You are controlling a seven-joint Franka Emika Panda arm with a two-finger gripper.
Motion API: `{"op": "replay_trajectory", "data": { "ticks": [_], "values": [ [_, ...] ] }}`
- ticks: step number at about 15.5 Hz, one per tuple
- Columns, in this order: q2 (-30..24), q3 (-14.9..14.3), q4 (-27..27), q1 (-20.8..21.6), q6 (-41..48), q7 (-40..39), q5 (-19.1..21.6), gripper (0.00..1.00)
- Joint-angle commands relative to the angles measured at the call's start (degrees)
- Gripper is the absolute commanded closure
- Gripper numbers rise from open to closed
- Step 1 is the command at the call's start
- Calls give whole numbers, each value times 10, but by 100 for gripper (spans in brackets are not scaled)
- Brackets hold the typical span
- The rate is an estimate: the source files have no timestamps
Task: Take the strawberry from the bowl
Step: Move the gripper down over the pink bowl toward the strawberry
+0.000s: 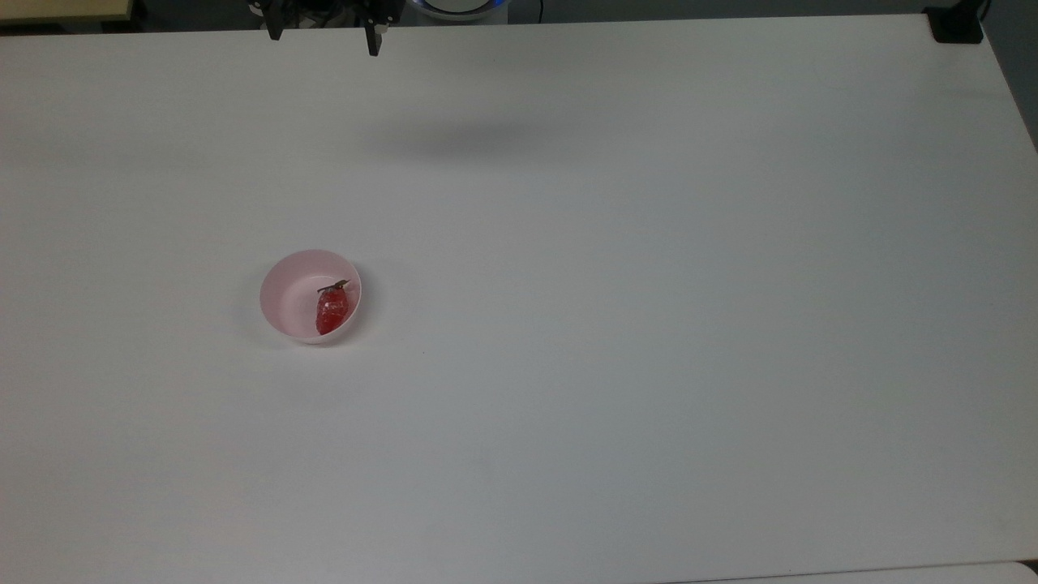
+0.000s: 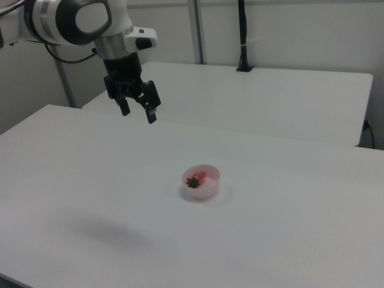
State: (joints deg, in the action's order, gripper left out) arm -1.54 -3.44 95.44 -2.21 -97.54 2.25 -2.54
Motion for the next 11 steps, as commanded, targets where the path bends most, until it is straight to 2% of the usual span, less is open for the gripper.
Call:
{"op": "replay_trajectory", "data": {
  "ticks": [1, 11],
  "values": [
    [-11, -5, 14, 1, -9, -21, 17, 0],
    [-11, -5, 13, -6, -9, -23, 17, 0]
  ]
}}
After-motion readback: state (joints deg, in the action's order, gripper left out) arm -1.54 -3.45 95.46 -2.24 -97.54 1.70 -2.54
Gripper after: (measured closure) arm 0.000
